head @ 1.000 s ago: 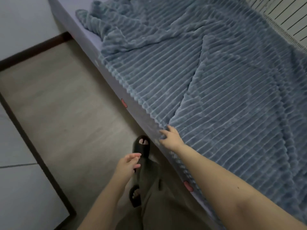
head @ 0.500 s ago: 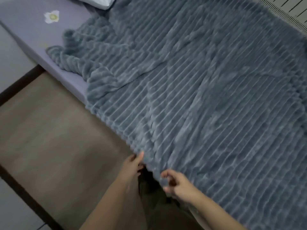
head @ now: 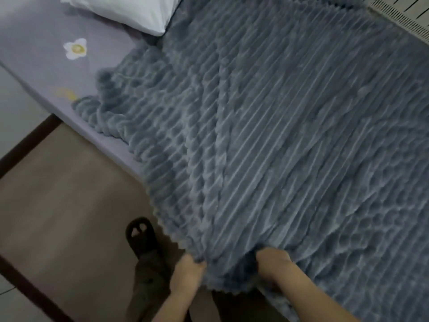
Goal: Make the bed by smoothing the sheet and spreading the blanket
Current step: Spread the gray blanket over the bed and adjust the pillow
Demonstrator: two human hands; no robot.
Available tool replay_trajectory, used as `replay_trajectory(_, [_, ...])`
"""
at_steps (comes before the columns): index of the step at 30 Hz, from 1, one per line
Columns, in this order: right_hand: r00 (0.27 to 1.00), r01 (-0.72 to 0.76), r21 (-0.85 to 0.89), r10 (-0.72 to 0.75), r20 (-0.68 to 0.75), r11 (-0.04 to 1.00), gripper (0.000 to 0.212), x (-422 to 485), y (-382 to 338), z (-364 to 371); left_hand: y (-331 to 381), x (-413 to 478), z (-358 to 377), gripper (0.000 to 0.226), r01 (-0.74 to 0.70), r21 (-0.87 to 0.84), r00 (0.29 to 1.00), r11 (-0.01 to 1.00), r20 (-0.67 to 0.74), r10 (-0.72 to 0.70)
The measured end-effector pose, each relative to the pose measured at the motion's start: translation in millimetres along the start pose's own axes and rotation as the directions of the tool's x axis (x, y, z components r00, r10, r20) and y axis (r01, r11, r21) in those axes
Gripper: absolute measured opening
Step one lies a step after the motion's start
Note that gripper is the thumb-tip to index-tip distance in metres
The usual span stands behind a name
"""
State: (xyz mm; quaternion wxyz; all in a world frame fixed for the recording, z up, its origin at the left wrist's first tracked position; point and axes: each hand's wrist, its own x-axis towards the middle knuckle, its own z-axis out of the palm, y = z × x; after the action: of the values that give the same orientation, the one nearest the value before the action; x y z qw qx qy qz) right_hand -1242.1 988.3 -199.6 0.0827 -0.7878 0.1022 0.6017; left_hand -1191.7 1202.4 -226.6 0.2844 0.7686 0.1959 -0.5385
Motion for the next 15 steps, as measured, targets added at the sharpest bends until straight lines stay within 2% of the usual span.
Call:
replay_trajectory(2, [0.972, 0.062, 0.120, -0.033, -0.233, 0.991, 0.031, 11.1, -18.7, -24.9, -7.3, 11.5, -10.4, 0.033, 0.026, -0.119, 0.997, 0.993, 0.079, -0.016])
replay_trajectory(3, [0.931, 0.117, 0.194, -0.040, -0.362, 0.974, 0.028, 16.3, -30.7, -38.4, -7.6, 17.9, -22.4, 0.038, 0.054, -0.161, 0.996, 0.985, 0.073, -0.043])
replay_trajectory(5, [0.823, 0.249, 0.310, -0.032, -0.567, 0.918, 0.027, 26.2, -58.2, -68.3, -0.3, 33.6, -60.5, 0.042, 0.049, -0.227, 0.998, 0.973, -0.034, -0.059])
replay_trajectory(7, [0.750, 0.346, 0.333, -0.046, -0.660, 0.877, 0.037, 37.0, -88.6, -97.3, 16.1, 49.1, -112.6, 0.037, -0.067, -0.311, 0.989, 0.948, -0.149, 0.021])
replay_trajectory(9, [0.768, 0.371, 0.332, -0.085, -0.635, 0.867, 0.060, 49.2, -123.9, -122.5, 39.9, 64.6, -172.4, 0.026, -0.195, -0.389, 0.965, 0.900, -0.239, 0.105])
replay_trajectory(12, [0.883, 0.217, 0.332, -0.039, -0.467, 0.918, 0.095, 65.0, -177.1, -140.9, 80.9, 84.3, -255.2, 0.026, -0.280, -0.480, 0.950, 0.831, -0.262, 0.168])
replay_trajectory(13, [0.904, 0.135, 0.293, 0.003, -0.428, 0.946, 0.094, 68.9, -192.1, -142.6, 92.8, 88.9, -277.4, 0.031, -0.282, -0.504, 0.954, 0.817, -0.237, 0.183])
replay_trajectory(15, [0.891, -0.025, 0.263, 0.141, -0.432, 0.964, 0.070, 72.9, -213.0, -139.3, 111.1, 95.7, -309.0, 0.039, -0.260, -0.526, 0.964, 0.810, -0.184, 0.189])
